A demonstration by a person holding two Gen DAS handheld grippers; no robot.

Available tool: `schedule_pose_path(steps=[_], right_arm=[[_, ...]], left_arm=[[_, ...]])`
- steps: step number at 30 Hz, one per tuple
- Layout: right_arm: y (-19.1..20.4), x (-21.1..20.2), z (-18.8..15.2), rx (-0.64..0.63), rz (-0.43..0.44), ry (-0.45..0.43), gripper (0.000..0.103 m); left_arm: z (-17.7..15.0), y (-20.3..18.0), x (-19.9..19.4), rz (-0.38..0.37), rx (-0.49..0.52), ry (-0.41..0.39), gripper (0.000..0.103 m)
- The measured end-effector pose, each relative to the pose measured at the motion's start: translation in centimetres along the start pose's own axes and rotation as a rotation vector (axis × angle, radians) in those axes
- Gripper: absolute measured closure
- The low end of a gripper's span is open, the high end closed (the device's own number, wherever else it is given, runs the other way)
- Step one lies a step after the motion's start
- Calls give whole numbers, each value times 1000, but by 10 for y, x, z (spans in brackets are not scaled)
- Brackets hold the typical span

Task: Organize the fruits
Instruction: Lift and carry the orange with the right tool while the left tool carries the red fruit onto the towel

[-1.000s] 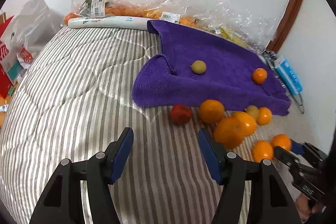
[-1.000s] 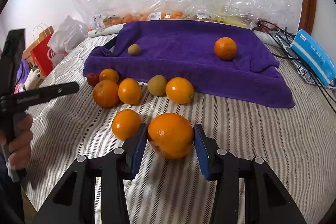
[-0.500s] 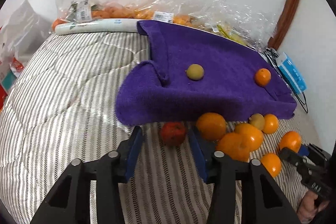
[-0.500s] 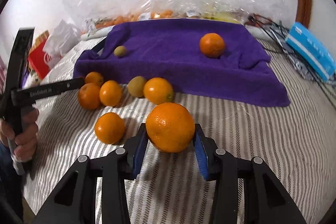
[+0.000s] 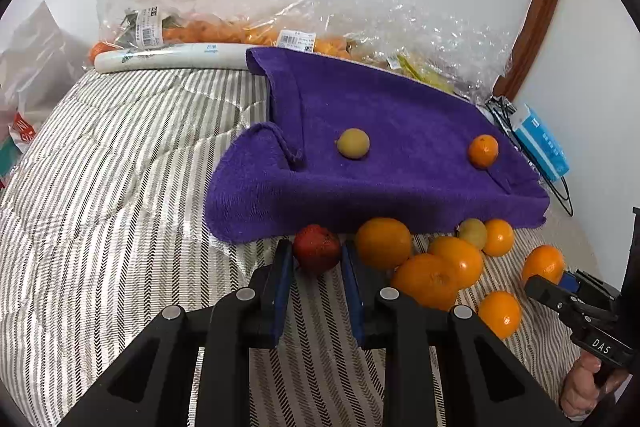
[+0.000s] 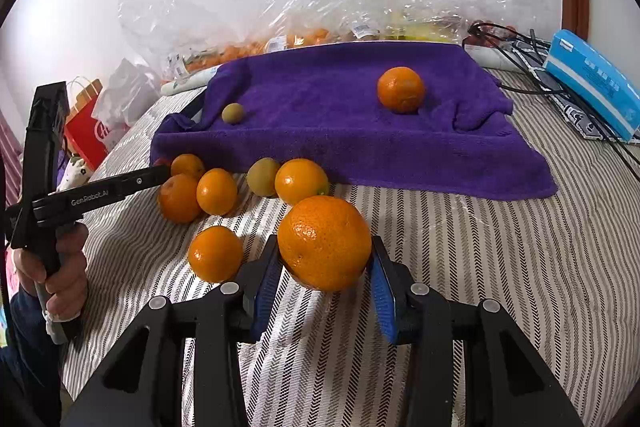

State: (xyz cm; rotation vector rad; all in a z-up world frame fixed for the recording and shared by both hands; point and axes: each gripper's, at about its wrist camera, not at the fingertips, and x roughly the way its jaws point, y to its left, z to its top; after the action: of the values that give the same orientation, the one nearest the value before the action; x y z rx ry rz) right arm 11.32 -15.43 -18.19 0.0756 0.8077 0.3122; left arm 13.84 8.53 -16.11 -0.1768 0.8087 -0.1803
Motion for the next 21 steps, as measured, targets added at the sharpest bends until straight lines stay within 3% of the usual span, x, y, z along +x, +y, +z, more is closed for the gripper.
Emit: schedule_pose_path(steps=[16, 21], right_arm=[[-4, -14, -1, 23, -7, -65, 61], [-1, -25, 12, -9, -7, -89, 61]], left_arm=[[3, 1, -29, -39, -29, -119, 79], [12, -8, -47, -103, -30, -159, 79]])
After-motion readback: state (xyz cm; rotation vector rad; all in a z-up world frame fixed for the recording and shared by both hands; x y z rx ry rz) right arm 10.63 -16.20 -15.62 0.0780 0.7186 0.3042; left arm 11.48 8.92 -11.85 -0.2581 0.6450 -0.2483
